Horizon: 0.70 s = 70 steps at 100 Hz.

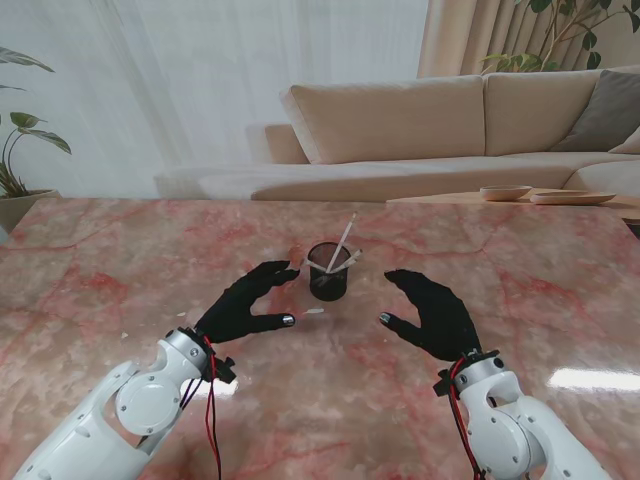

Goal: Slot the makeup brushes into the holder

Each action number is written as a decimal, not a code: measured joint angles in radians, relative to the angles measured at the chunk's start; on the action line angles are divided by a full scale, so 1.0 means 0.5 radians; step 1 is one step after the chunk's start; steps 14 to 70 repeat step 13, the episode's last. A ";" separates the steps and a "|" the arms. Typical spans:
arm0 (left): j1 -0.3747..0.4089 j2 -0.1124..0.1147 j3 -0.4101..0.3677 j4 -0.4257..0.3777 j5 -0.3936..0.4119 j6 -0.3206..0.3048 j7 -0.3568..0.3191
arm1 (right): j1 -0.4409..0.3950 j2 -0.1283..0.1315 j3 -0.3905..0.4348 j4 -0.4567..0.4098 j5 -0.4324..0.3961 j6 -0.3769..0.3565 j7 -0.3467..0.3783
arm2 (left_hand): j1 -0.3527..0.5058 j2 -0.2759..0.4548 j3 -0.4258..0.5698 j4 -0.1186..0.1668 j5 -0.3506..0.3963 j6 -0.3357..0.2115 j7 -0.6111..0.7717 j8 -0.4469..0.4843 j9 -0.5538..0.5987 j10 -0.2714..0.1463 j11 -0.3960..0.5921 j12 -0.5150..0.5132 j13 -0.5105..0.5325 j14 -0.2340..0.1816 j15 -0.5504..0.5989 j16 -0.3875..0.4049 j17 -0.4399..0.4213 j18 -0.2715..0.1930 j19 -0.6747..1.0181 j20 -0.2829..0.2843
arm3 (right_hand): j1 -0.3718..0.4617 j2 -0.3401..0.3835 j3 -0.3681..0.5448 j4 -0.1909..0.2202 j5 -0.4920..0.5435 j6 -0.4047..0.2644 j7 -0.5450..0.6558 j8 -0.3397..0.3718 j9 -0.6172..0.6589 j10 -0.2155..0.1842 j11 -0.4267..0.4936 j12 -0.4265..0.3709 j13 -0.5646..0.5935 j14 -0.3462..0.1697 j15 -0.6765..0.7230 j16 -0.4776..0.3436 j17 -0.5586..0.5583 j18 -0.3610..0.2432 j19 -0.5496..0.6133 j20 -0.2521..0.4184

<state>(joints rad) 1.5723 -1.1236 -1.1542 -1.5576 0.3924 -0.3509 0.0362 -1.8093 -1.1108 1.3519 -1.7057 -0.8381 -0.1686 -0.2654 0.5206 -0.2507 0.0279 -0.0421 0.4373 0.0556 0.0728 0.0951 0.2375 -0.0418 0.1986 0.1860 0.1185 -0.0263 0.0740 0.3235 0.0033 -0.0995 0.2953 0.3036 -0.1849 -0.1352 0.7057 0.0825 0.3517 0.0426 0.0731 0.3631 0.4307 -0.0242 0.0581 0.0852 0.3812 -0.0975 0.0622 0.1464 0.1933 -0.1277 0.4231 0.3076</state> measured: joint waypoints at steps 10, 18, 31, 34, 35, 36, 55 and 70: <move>0.000 0.000 -0.001 -0.003 0.000 0.000 -0.002 | 0.003 0.000 0.000 0.006 -0.005 -0.006 -0.011 | 0.000 0.000 0.000 0.000 0.000 0.000 0.000 0.000 0.000 0.000 0.000 0.000 0.000 0.000 0.000 0.000 0.000 0.000 0.000 -0.002 | 0.000 0.000 0.000 0.000 0.000 -0.001 0.001 0.000 0.016 0.000 0.002 0.000 0.000 0.000 0.000 0.000 0.000 0.000 0.001 -0.001; 0.000 0.000 -0.001 -0.003 0.000 0.000 -0.003 | 0.003 0.000 0.001 0.008 -0.008 -0.007 -0.013 | 0.000 0.000 0.000 0.000 0.000 0.000 0.000 0.000 0.000 0.000 0.000 0.000 0.000 0.000 0.000 0.000 0.000 0.000 0.000 -0.003 | 0.000 0.000 0.000 0.000 0.000 -0.001 0.001 0.000 0.016 0.000 0.002 0.000 0.000 0.000 0.000 0.000 0.000 0.000 0.001 -0.001; 0.000 0.000 -0.001 -0.003 0.000 0.000 -0.003 | 0.003 0.000 0.001 0.008 -0.008 -0.007 -0.013 | 0.000 0.000 0.000 0.000 0.000 0.000 0.000 0.000 0.000 0.000 0.000 0.000 0.000 0.000 0.000 0.000 0.000 0.000 0.000 -0.003 | 0.000 0.000 0.000 0.000 0.000 -0.001 0.001 0.000 0.016 0.000 0.002 0.000 0.000 0.000 0.000 0.000 0.000 0.000 0.001 -0.001; 0.000 0.000 -0.001 -0.003 0.000 0.000 -0.003 | 0.003 0.000 0.001 0.008 -0.008 -0.007 -0.013 | 0.000 0.000 0.000 0.000 0.000 0.000 0.000 0.000 0.000 0.000 0.000 0.000 0.000 0.000 0.000 0.000 0.000 0.000 0.000 -0.003 | 0.000 0.000 0.000 0.000 0.000 -0.001 0.001 0.000 0.016 0.000 0.002 0.000 0.000 0.000 0.000 0.000 0.000 0.000 0.001 -0.001; 0.000 0.000 -0.001 -0.003 0.000 0.000 -0.003 | 0.003 0.000 0.001 0.008 -0.008 -0.007 -0.013 | 0.000 0.000 0.000 0.000 0.000 0.000 0.000 0.000 0.000 0.000 0.000 0.000 0.000 0.000 0.000 0.000 0.000 0.000 0.000 -0.003 | 0.000 0.000 0.000 0.000 0.000 -0.001 0.001 0.000 0.016 0.000 0.002 0.000 0.000 0.000 0.000 0.000 0.000 0.000 0.001 -0.001; 0.000 0.000 -0.001 -0.003 0.000 0.000 -0.003 | 0.003 0.000 0.001 0.008 -0.008 -0.007 -0.013 | 0.000 0.000 0.000 0.000 0.000 0.000 0.000 0.000 0.000 0.000 0.000 0.000 0.000 0.000 0.000 0.000 0.000 0.000 0.000 -0.003 | 0.000 0.000 0.000 0.000 0.000 -0.001 0.001 0.000 0.016 0.000 0.002 0.000 0.000 0.000 0.000 0.000 0.000 0.000 0.001 -0.001; 0.000 0.000 -0.001 -0.003 0.000 0.000 -0.003 | 0.003 0.000 0.001 0.008 -0.008 -0.007 -0.013 | 0.000 0.000 0.000 0.000 0.000 0.000 0.000 0.000 0.000 0.000 0.000 0.000 0.000 0.000 0.000 0.000 0.000 0.000 0.000 -0.003 | 0.000 0.000 0.000 0.000 0.000 -0.001 0.001 0.000 0.016 0.000 0.002 0.000 0.000 0.000 0.000 0.000 0.000 0.000 0.001 -0.001; 0.000 0.000 -0.001 -0.003 0.000 0.000 -0.003 | 0.003 0.000 0.001 0.008 -0.008 -0.007 -0.013 | 0.000 0.000 0.000 0.000 0.000 0.000 0.000 0.000 0.000 0.000 0.000 0.000 0.000 0.000 0.000 0.000 0.000 0.000 0.000 -0.003 | 0.000 0.000 0.000 0.000 0.000 -0.001 0.001 0.000 0.016 0.000 0.002 0.000 0.000 0.000 0.000 0.000 0.000 0.000 0.001 -0.001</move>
